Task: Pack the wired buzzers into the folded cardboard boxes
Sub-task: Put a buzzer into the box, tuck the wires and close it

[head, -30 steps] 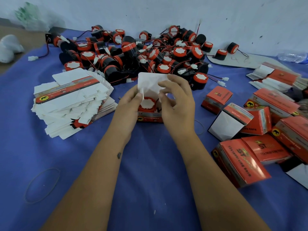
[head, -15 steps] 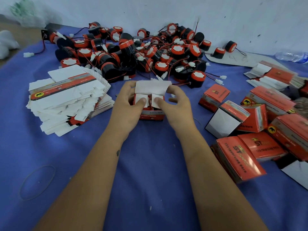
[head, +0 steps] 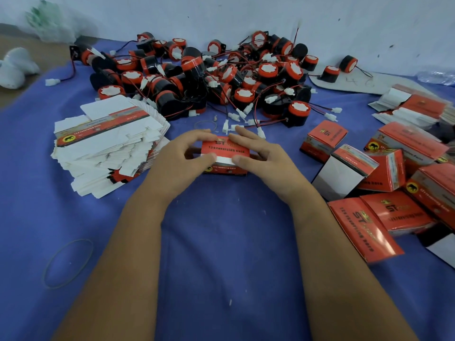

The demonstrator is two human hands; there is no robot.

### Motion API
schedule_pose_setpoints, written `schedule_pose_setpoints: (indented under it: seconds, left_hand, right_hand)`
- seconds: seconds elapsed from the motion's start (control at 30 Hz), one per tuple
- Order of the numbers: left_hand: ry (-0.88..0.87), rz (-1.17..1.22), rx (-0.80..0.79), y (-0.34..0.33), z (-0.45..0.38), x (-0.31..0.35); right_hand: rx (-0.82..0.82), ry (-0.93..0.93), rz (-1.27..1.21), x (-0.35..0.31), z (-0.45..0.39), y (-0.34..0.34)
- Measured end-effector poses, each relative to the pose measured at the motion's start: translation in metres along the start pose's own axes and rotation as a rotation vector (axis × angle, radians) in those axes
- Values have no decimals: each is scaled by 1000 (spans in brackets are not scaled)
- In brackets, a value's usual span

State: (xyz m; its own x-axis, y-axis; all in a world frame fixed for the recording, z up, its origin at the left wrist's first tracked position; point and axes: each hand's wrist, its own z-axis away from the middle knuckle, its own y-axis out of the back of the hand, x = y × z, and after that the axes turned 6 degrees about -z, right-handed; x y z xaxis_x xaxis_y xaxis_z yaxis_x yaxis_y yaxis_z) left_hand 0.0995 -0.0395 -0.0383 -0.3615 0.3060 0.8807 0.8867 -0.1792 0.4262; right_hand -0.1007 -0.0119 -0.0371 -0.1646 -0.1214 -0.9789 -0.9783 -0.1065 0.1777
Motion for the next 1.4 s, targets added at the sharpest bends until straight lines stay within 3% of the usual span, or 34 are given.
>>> schedule_pose_setpoints:
  seconds: [0.13,0.3,0.47,0.73,0.9,1.23,1.4]
  left_hand:
    - [-43,-61,-91,6,-2,-6]
    - [-77,-92,11,1,-4,-6]
    - [-88,-129,72,-4,-3,-5]
    - [-23,23,161,-5,-4,-1]
    - [-54,36,17,1,-1,-2]
    - [-80,80,181,-10,-1,3]
    - [-61,100,214,-16,-2,4]
  right_hand:
    - [24,51,101,2,2,-2]
    - [194,162,211,4,1,-8]
    - [148,117,158,3,4,-6]
    - [247,194,224,2,2,-14]
    - [328,212,240,3,0,-15]
    - [280,200,189,3,1,-11]
    - [485,326,415,1,-3,-19]
